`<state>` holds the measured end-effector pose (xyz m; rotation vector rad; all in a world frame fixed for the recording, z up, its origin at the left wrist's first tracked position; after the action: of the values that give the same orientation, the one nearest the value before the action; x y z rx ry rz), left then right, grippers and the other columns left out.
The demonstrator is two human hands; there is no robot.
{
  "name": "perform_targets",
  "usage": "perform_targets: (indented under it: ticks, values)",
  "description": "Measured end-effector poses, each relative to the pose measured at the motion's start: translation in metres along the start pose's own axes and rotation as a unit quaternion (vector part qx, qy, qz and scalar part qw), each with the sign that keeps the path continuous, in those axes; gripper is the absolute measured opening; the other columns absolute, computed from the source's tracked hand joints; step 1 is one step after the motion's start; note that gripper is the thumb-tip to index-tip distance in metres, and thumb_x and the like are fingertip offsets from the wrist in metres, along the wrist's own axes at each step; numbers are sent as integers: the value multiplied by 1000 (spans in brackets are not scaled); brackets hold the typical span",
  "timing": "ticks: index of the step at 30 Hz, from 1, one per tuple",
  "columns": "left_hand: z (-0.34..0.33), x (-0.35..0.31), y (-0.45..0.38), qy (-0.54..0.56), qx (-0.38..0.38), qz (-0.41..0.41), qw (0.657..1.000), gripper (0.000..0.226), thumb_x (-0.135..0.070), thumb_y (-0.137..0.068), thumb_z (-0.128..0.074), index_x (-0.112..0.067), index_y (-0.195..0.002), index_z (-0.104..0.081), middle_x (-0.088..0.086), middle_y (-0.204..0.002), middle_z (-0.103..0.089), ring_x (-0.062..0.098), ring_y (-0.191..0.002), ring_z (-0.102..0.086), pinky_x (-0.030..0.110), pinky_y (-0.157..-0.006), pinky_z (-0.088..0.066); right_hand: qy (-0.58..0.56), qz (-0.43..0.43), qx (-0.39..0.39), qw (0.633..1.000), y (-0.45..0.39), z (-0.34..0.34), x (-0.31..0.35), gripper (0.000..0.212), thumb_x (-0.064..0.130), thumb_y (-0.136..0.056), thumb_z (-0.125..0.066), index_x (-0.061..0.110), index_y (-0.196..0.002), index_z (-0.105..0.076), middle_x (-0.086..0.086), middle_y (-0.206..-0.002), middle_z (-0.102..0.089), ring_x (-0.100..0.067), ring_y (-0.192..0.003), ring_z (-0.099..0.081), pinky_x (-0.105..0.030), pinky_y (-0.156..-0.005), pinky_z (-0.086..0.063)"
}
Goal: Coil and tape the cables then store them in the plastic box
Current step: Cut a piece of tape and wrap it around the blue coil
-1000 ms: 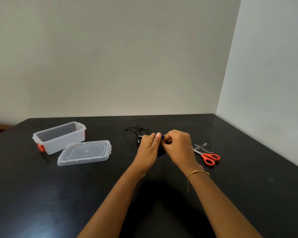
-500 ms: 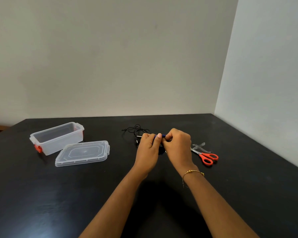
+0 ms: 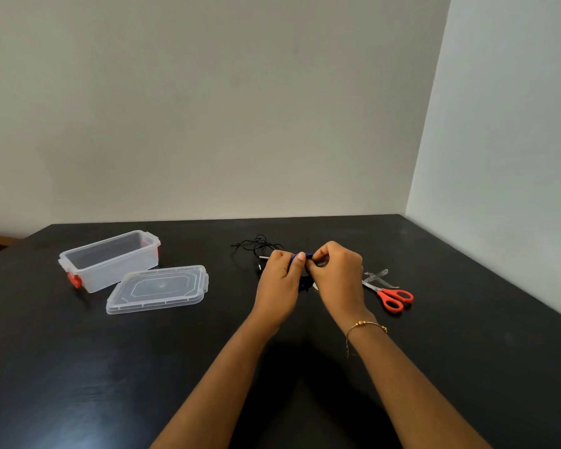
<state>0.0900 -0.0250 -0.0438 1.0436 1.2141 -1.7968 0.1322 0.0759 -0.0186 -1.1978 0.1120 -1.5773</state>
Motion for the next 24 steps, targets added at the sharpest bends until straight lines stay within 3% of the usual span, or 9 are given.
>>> perform_targets:
  ticks: [4,7,12,16,19,22,24]
  values:
    - [1,3,-2,-36,1,-6,999,27,-28,-98,-37,-9,-91,-54,-7,-86,-43,7,-75,-45,26,-76,-44,-33,-14,10,999,-1,0,-3,31,10,-79,-69,6,-104,-51,-9,-82,-66,-12,-71,-59,-18,-68,-47]
    - [1,7,-3,-43,13,-1,999,27,-29,-98,-37,-10,-91,-55,-8,-86,-44,7,-76,-45,27,-77,-42,-68,-51,46,995,-5,-1,-11,39,12,-76,-73,16,-98,-41,-2,-71,-62,-12,-65,-60,-22,-66,-50]
    - [1,7,-4,-36,39,7,999,23,-30,-98,-37,-15,-90,-53,-6,-89,-46,7,-78,-47,21,-74,-43,-175,-149,118,966,-5,-5,-24,35,11,-73,-75,13,-97,-48,-11,-82,-68,-22,-78,-68,-35,-68,-59]
    - [2,7,-4,-23,51,11,998,25,-30,-98,-38,-12,-94,-55,-8,-87,-46,7,-78,-48,13,-65,-40,-246,-204,154,935,-4,-8,-30,35,8,-71,-75,10,-97,-52,-14,-86,-67,-25,-84,-68,-34,-66,-59]
    - [2,9,-4,-16,49,20,998,25,-31,-97,-39,-12,-94,-55,-7,-88,-48,8,-79,-50,13,-63,-42,-227,-184,148,945,-5,-8,-30,32,9,-72,-75,9,-94,-52,-12,-82,-66,-24,-80,-68,-35,-65,-59]
    - [3,13,-4,1,43,35,998,22,-31,-97,-40,-20,-87,-55,-2,-92,-53,10,-84,-52,20,-73,-45,-121,-84,116,982,-8,-4,-21,26,10,-75,-74,11,-87,-51,-2,-73,-62,-12,-71,-63,-28,-66,-57]
    - [4,15,-5,15,33,46,998,23,-32,-96,-41,-17,-93,-58,1,-97,-56,13,-89,-55,25,-78,-47,-70,-12,87,994,-7,-4,-11,26,10,-75,-73,14,-84,-49,1,-74,-58,-7,-67,-57,-21,-65,-53]
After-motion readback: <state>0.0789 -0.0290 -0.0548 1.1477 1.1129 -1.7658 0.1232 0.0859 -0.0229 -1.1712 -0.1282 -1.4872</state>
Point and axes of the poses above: each hand's wrist, its own y-axis away from the middle knuckle, its own z-axis out of the back of the hand, x = y × z, the point moved 7 cm from there along -y, towards the middle knuckle
